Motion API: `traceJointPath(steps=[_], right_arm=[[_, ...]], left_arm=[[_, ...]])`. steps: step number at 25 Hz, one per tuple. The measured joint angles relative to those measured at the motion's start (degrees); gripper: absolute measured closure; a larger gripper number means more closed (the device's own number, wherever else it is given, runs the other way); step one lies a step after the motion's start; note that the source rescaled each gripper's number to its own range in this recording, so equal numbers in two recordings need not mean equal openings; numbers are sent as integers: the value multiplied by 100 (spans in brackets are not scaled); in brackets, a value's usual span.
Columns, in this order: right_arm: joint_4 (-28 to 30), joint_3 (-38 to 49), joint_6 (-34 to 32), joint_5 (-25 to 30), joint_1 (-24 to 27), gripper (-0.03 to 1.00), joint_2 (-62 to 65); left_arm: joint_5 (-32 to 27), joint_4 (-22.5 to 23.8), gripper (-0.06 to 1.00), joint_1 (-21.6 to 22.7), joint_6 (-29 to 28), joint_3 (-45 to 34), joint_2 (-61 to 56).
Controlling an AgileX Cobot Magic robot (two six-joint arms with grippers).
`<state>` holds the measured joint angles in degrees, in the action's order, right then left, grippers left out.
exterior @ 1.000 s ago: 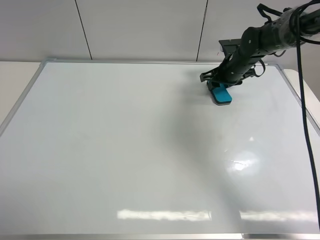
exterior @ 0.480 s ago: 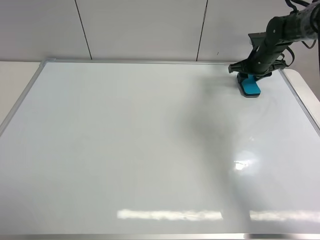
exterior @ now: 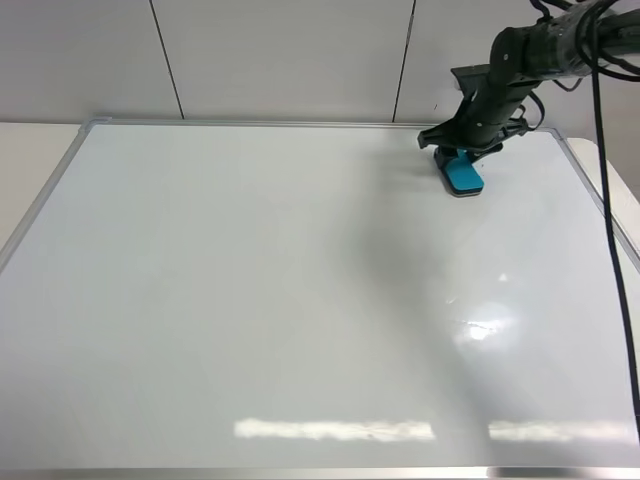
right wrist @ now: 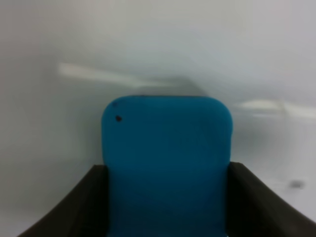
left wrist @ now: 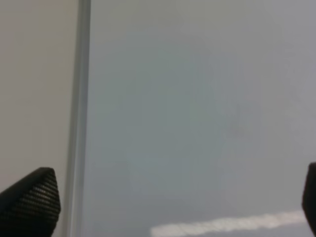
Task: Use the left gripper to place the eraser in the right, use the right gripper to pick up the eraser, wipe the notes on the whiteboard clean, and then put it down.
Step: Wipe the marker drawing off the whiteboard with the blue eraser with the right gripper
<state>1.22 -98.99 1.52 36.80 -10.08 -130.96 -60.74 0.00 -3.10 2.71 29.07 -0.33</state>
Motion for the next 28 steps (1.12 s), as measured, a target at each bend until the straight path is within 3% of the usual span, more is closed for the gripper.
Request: traceJointPath(steps=[8,17,22,25,28], right_arm=[[-185,0,14,91,-34,95,-4],[-210,-16,-3,322,1143,95,-4],[-230,-33,36,554,1545,95,18],[-475,-38,328,590,1569,95,26],[-1071,-27,823,771,1576,95,90]], left_arm=[[0,0,-6,0,0,0,0],[5,0,-6,0,0,0,0],[5,0,-6,0,0,0,0],[5,0,-6,0,0,0,0],[5,0,-6,0,0,0,0]])
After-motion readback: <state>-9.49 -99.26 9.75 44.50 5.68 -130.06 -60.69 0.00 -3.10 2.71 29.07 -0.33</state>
